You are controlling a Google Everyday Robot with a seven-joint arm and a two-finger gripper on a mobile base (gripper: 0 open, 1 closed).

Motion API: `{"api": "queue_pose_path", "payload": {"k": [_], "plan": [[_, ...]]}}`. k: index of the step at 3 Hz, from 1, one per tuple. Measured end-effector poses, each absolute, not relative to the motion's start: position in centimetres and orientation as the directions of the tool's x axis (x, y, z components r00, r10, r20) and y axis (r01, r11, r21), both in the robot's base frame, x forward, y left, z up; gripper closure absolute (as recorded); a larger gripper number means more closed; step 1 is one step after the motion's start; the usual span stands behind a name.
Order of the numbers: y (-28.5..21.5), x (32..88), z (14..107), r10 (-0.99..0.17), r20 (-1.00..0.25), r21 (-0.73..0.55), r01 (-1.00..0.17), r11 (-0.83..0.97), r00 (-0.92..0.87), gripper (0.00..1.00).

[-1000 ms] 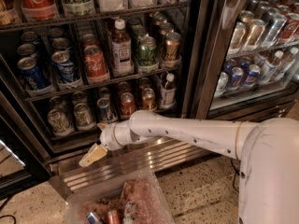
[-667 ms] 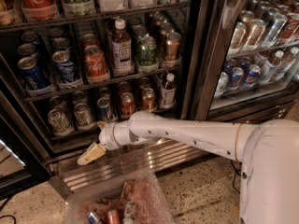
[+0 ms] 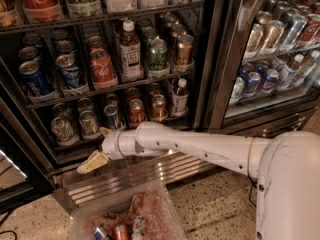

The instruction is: Pick 7up can from bottom shelf of fridge

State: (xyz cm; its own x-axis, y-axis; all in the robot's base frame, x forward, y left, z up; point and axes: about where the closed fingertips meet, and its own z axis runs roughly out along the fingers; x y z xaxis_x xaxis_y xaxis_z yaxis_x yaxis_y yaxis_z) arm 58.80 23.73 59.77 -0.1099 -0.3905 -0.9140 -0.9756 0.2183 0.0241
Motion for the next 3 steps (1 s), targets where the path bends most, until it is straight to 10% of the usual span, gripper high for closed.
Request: {"api": "queue_pose_path", "payload": {"k": [3], "plan": [[25.6, 60.6, 59.0, -0.352, -0.929, 0.024, -0.970, 0.244, -0.111, 0.00]]}}
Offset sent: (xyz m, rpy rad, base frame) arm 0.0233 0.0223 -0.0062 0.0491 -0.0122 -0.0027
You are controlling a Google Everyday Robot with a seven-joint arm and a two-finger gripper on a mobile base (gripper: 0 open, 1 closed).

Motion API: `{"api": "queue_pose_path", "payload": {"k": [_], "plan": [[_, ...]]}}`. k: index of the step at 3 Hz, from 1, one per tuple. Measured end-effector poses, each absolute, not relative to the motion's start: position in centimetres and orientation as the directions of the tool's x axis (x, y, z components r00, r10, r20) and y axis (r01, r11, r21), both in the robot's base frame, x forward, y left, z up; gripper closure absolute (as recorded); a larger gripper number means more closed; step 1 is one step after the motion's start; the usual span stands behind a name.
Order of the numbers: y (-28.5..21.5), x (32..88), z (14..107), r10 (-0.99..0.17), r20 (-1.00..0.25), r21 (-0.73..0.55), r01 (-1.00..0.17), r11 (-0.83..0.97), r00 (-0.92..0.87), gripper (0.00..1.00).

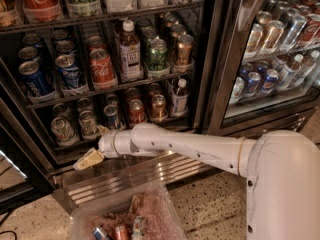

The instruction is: Pick 7up can from bottom shelf of fridge

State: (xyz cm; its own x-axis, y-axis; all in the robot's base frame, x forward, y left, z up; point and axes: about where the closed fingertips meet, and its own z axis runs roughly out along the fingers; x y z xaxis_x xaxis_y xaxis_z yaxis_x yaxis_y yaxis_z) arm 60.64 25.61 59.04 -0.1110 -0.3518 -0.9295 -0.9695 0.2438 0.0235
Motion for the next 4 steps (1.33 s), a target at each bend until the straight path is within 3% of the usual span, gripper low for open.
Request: {"api": "queue_pose_path", "payload": {"k": [2, 4], "plan": [[24.58, 61.00, 60.09, -0.313, -0.943, -0.022, -0.919, 0.393, -0.111, 0.00], [24.59, 61.18, 60.01, -0.308, -0.944, -0.025, -0.909, 0.417, -0.116, 0.00]]}}
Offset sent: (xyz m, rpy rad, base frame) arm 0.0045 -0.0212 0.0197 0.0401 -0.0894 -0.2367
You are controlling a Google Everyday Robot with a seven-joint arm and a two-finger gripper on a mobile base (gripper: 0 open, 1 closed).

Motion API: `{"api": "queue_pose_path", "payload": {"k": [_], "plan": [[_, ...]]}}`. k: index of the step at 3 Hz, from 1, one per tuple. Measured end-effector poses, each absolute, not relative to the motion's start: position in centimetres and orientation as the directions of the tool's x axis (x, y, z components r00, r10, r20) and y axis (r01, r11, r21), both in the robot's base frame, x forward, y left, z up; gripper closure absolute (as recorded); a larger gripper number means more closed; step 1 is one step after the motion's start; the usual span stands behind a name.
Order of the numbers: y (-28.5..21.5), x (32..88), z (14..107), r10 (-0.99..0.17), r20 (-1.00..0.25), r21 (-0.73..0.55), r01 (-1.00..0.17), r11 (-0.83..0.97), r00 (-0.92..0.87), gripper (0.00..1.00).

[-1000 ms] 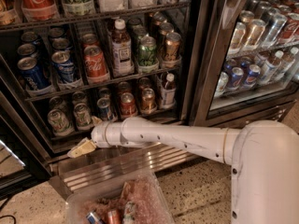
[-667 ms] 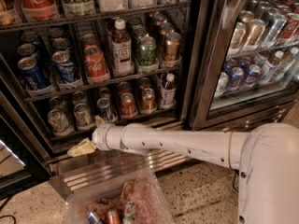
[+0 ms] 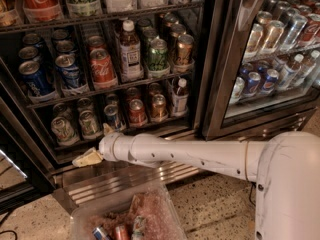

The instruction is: Pick 7up can from bottom shelf of fridge

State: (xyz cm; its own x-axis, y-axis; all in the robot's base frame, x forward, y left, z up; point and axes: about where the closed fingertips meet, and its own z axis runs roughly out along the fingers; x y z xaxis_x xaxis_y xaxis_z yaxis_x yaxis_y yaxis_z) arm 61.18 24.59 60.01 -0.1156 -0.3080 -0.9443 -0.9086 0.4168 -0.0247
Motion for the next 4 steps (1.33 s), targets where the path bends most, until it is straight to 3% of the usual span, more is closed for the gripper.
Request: {"api": "queue_pose_path", "payload": {"k": [4], "plan": [[26.5, 63.8, 60.2, -0.303, -0.951, -0.073, -0.909, 0.410, -0.060, 0.00]]}}
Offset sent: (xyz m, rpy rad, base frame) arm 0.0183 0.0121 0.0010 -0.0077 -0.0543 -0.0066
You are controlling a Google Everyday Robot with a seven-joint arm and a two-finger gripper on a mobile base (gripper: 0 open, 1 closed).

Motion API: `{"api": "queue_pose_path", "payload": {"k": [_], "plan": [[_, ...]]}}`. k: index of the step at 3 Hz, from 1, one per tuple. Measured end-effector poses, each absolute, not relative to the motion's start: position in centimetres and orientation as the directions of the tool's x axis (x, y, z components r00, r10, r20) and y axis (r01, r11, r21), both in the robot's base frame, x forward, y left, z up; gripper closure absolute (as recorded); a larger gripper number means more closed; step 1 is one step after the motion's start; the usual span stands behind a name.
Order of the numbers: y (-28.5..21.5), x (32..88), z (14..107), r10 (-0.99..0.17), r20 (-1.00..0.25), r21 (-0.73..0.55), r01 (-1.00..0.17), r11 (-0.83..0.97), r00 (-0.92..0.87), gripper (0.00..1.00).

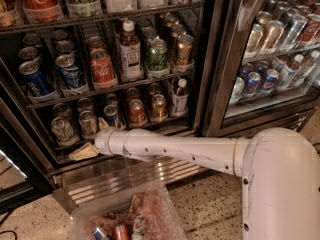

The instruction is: Pick 7up can from bottom shelf of fridge

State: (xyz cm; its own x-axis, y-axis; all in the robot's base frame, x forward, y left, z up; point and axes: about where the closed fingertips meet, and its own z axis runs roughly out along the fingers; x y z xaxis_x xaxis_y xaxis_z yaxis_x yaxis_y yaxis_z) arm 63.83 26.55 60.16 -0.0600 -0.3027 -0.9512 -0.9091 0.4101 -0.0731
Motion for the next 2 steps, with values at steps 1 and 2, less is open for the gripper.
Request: {"api": "queue_pose_path", "payload": {"k": [1, 2], "plan": [[28.49, 67.64, 59.80, -0.278, -0.959, -0.072, -0.914, 0.399, -0.046, 0.00], [28.90, 67.99, 59.65, -0.275, -0.960, -0.068, -0.916, 0.395, -0.048, 0.00]]}}
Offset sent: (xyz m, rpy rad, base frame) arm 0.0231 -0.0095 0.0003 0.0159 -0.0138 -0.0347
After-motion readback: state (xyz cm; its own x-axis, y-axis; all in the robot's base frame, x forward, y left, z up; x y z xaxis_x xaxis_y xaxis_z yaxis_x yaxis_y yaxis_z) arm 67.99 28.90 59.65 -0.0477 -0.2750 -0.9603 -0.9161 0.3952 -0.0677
